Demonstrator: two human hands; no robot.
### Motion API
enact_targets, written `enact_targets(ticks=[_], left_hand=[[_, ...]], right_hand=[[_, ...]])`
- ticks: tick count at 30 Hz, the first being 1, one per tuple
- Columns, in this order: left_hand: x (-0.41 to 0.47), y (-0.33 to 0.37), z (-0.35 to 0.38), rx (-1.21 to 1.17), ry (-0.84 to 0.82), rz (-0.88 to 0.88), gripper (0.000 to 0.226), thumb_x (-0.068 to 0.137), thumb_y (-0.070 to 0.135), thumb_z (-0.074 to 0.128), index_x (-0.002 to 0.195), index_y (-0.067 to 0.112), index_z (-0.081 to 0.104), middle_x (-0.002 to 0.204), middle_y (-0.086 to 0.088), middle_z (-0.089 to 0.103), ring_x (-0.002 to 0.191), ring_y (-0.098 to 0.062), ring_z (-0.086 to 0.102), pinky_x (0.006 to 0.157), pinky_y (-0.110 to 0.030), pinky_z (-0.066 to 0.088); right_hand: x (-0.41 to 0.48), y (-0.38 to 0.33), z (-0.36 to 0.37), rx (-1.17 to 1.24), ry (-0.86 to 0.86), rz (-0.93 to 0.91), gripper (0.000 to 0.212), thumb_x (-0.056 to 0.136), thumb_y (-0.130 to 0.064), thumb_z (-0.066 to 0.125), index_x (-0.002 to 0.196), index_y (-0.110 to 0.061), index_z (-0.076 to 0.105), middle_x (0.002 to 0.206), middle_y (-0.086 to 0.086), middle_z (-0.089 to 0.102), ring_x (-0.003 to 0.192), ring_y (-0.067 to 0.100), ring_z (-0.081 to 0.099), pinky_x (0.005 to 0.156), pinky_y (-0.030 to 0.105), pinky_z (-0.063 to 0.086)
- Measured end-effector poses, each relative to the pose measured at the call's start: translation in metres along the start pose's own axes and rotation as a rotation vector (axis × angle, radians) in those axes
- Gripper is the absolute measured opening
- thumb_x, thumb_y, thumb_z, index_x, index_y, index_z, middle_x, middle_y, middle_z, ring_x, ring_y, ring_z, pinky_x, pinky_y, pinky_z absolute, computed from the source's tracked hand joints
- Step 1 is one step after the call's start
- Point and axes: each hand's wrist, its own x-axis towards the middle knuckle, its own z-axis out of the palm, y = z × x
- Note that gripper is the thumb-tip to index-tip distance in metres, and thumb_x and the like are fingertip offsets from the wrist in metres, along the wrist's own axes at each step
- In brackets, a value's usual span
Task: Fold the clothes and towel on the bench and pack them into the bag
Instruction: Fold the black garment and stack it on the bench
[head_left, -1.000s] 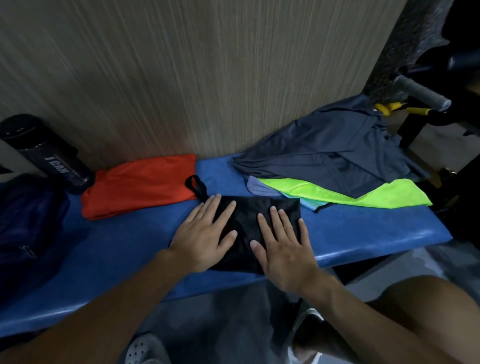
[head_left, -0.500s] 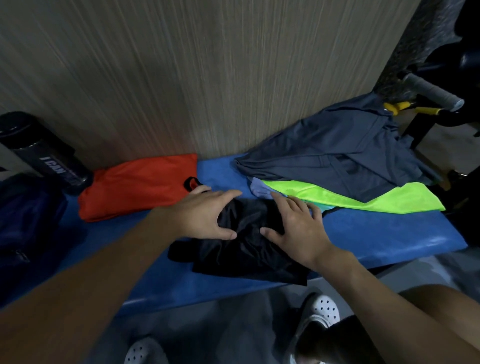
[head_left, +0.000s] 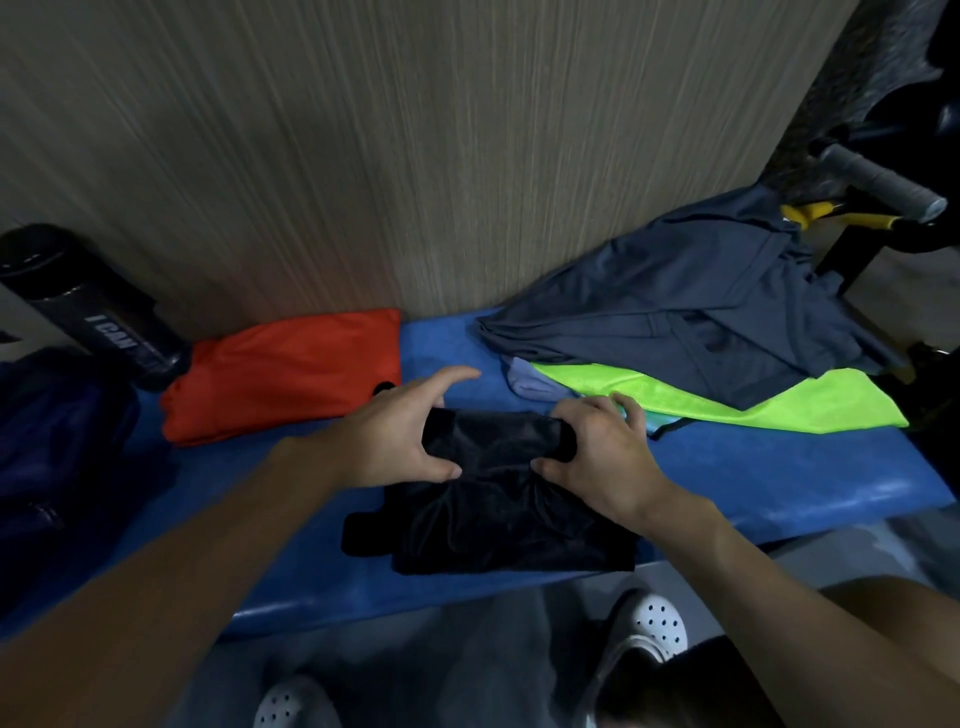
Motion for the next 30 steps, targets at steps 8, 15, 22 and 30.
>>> enact_targets(ticks=[8,15,22,30], left_hand=[[-0.032,-0.007,0.008,-0.602,0.292,-0.045,0.108,0.073,0.0,0.084,0.143,0.056,0.023,0.107,-0.016,0.067,0.093,-0.019,0.072,0.076,-0.028,0.06],[-0.048,-0.032,-0.034,-0.612,0.736,-0.05,0.11,0.07,-0.003,0.084,0.148,0.043,0.021,0.095,-0.006,0.064,0.093,-0.005,0.063,0.089,-0.008,0.04],[-0.059,-0.089,-0.091,-0.468,0.898,-0.165,0.084,0.079,0.008,0.081,0.141,0.035,0.031,0.117,0.0,0.053,0.107,0.005,0.05,0.09,-0.004,0.034],[-0.046,-0.154,-0.097,0.23,0.795,-0.215,0.064,0.094,0.04,0.056,0.152,0.023,0.032,0.159,-0.006,0.028,0.146,-0.025,0.026,0.118,-0.048,0.024]], right_hand=[[-0.006,-0.017,0.002,0.706,0.133,-0.016,0.047,0.075,-0.006,0.074,0.096,-0.033,0.042,0.086,0.004,0.06,0.075,0.017,0.054,0.077,0.043,0.047],[0.024,-0.079,-0.009,0.873,0.214,-0.02,0.065,0.077,0.007,0.074,0.113,-0.039,0.046,0.11,0.007,0.066,0.098,0.015,0.066,0.089,0.026,0.052],[0.098,-0.152,0.015,0.98,0.131,-0.011,0.054,0.082,0.0,0.075,0.118,-0.027,0.046,0.094,-0.001,0.064,0.076,-0.005,0.064,0.068,0.018,0.055],[0.18,-0.186,0.068,0.65,0.036,-0.154,0.056,0.084,-0.007,0.073,0.131,-0.021,0.044,0.121,-0.002,0.059,0.112,0.013,0.058,0.101,0.036,0.047]])
